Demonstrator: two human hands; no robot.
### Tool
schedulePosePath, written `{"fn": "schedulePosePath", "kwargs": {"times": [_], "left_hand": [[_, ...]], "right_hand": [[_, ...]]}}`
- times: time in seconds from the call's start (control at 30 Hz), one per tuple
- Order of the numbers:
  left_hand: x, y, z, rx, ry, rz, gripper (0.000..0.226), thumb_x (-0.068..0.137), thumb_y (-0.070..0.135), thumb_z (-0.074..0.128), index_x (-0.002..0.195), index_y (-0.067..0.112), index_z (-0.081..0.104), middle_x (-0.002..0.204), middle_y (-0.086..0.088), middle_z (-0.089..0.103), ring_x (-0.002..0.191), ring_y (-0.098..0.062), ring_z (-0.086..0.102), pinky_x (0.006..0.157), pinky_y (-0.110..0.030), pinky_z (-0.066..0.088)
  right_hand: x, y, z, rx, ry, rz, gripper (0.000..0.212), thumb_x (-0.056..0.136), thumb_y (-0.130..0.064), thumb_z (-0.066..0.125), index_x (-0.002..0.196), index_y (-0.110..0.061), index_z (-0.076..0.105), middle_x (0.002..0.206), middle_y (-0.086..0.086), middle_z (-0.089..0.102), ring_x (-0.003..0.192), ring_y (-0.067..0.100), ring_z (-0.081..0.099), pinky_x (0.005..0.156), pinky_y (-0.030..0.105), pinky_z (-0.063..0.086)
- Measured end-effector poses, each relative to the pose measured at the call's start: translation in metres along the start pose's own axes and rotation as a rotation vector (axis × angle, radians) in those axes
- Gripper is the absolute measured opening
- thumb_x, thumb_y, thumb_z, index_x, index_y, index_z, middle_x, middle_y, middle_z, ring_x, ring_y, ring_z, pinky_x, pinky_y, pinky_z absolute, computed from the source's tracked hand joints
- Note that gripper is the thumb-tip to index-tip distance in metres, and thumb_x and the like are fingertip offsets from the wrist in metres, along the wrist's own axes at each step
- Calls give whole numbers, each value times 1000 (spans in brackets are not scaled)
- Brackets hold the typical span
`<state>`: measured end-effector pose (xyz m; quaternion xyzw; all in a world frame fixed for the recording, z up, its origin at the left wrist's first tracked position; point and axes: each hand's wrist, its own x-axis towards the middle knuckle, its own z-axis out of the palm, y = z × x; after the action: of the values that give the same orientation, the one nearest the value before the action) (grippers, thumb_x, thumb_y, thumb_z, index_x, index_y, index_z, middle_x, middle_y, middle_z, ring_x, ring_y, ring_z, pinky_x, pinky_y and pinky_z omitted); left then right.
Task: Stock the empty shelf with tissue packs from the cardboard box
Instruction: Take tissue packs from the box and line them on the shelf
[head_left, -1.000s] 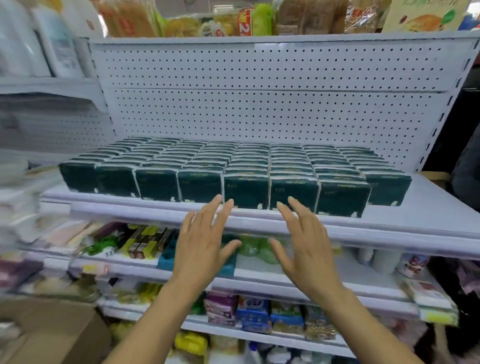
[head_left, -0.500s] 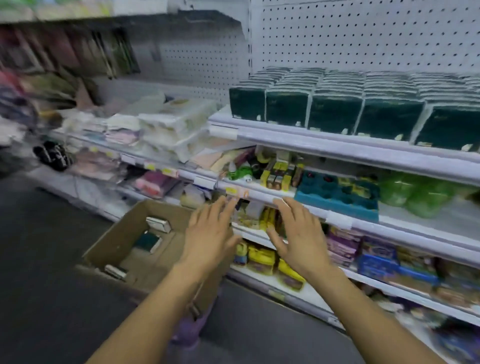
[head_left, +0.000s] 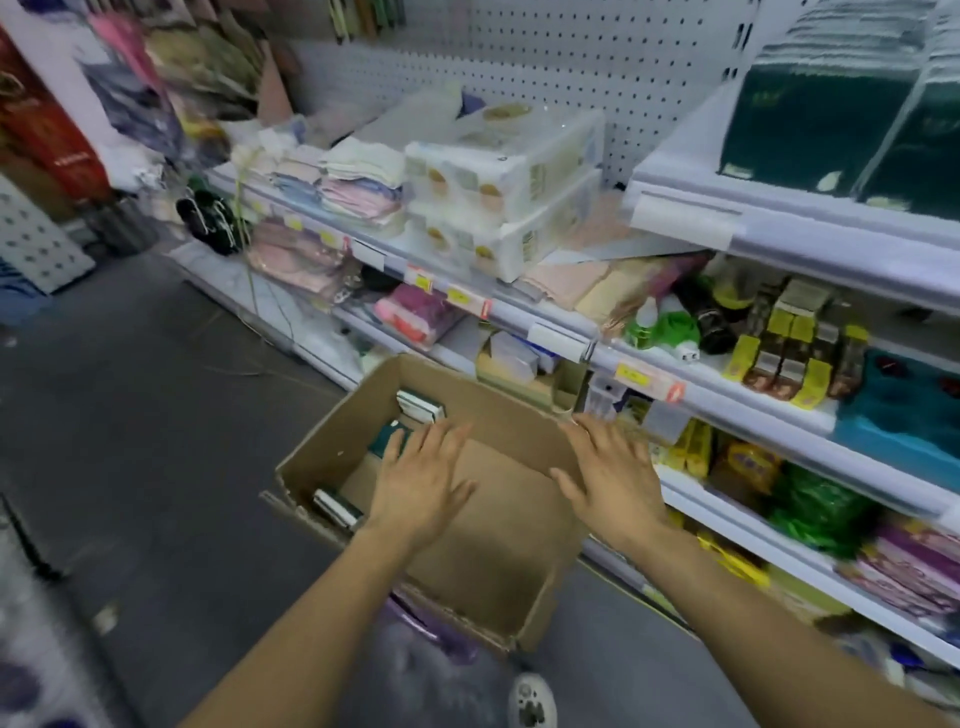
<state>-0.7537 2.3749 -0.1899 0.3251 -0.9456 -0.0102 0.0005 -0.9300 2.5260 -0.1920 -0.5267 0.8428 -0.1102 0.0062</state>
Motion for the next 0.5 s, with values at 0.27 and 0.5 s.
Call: {"fn": "schedulePosePath", "kwargs": {"times": [0.27, 0.5], "left_hand": [[59, -88, 62, -11, -205, -101, 69, 98, 57, 38, 155, 30, 12, 159, 3, 26, 145, -19, 25, 121, -45, 17], [103, -157, 123, -67, -385, -155, 67, 100, 52, 39, 156, 28, 11, 160, 0, 22, 146, -22, 23, 119, -43, 17]], "right_hand": [[106, -37, 75, 41, -199, -70, 55, 97, -43, 45, 147, -24, 33, 149, 2, 37, 134, 22, 36, 106, 40, 32], [184, -78, 147, 163, -330, 10, 50, 97, -40, 47, 143, -26, 33, 141, -1, 37, 124, 18, 41, 100, 36, 39]]}}
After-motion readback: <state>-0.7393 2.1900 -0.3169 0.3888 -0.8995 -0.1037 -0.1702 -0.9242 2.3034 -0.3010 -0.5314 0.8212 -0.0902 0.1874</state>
